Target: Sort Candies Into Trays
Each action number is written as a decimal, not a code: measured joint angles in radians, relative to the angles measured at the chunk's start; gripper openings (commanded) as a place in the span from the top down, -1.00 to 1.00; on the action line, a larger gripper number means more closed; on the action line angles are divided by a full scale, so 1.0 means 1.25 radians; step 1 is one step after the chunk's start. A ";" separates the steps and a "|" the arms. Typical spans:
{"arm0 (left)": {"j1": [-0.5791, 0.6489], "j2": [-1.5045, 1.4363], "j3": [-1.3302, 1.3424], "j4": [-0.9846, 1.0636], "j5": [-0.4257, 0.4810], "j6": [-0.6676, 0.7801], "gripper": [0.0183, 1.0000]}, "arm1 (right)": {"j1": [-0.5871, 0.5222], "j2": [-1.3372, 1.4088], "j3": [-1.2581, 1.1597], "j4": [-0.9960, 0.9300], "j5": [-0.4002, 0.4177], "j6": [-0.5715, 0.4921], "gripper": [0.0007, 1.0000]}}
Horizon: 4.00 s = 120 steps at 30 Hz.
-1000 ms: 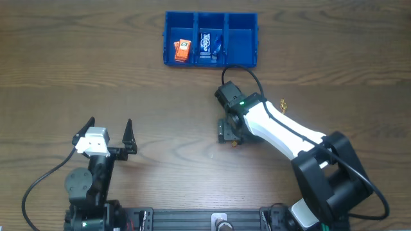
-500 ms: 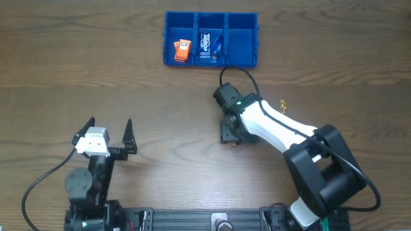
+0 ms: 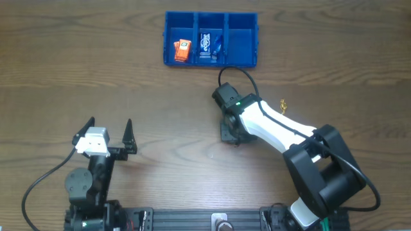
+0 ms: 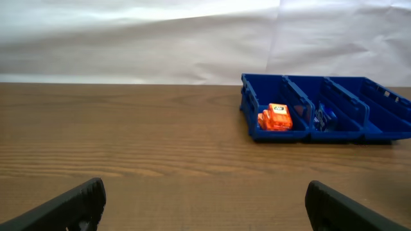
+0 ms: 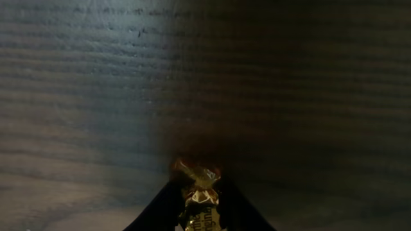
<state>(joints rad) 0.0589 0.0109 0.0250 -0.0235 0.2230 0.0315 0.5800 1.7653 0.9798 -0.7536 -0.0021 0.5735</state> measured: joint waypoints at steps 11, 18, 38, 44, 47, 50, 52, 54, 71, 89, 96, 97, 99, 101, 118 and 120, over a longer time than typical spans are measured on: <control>0.000 0.000 0.000 0.000 0.000 0.000 -1.00 | 0.008 -0.028 0.011 -0.020 -0.005 -0.005 0.70; 0.000 0.000 0.000 0.000 0.000 0.000 -1.00 | 0.004 -0.146 0.250 -0.185 0.051 -0.034 0.71; 0.000 0.000 0.000 0.000 0.000 0.000 -1.00 | -0.202 0.293 0.802 -0.118 0.137 -0.149 0.68; 0.000 0.000 0.000 0.000 0.000 0.000 -1.00 | -0.215 0.304 0.805 -0.086 0.137 -0.157 0.64; 0.000 0.000 0.000 0.000 0.000 0.000 -0.99 | -0.220 0.304 0.805 -0.070 0.138 -0.157 0.57; 0.000 0.000 0.000 0.000 0.000 0.000 -1.00 | -0.221 0.304 0.805 -0.061 0.138 -0.162 0.30; 0.000 0.000 0.000 0.000 0.000 0.000 -1.00 | -0.221 0.304 0.805 -0.058 0.138 -0.165 -0.23; 0.000 0.000 0.000 0.000 0.000 0.000 -1.00 | -0.221 0.304 0.805 -0.056 0.137 -0.167 -0.46; 0.000 0.000 0.000 0.000 0.000 0.000 -1.00 | -0.221 0.190 0.682 -0.206 0.121 -0.179 -0.57; 0.000 0.000 0.000 0.000 0.000 0.000 -1.00 | -0.262 0.022 0.124 0.014 0.024 -0.181 -0.63; 0.000 0.000 0.000 0.000 0.000 0.000 -1.00 | -0.266 0.054 0.114 0.067 0.015 -0.182 -0.55; 0.000 0.000 0.000 0.000 0.000 0.000 -1.00 | -0.266 0.063 0.114 0.070 0.015 -0.182 -0.55; 0.000 0.000 0.000 0.000 0.000 0.000 -1.00 | -0.266 0.081 0.114 0.074 0.014 -0.182 -0.54; 0.000 0.000 0.000 0.000 0.000 0.000 -1.00 | -0.266 0.087 0.114 0.078 0.016 -0.182 -0.50; 0.000 0.000 0.000 0.000 0.000 0.000 -1.00 | -0.266 0.089 0.114 0.049 0.020 -0.195 0.39; 0.000 0.000 0.000 0.000 0.000 0.000 -1.00 | -0.266 0.089 0.114 0.048 0.020 -0.193 0.41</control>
<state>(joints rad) 0.0589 0.0109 0.0250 -0.0235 0.2230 0.0315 0.2478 1.8767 1.1229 -0.6941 0.0223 0.3321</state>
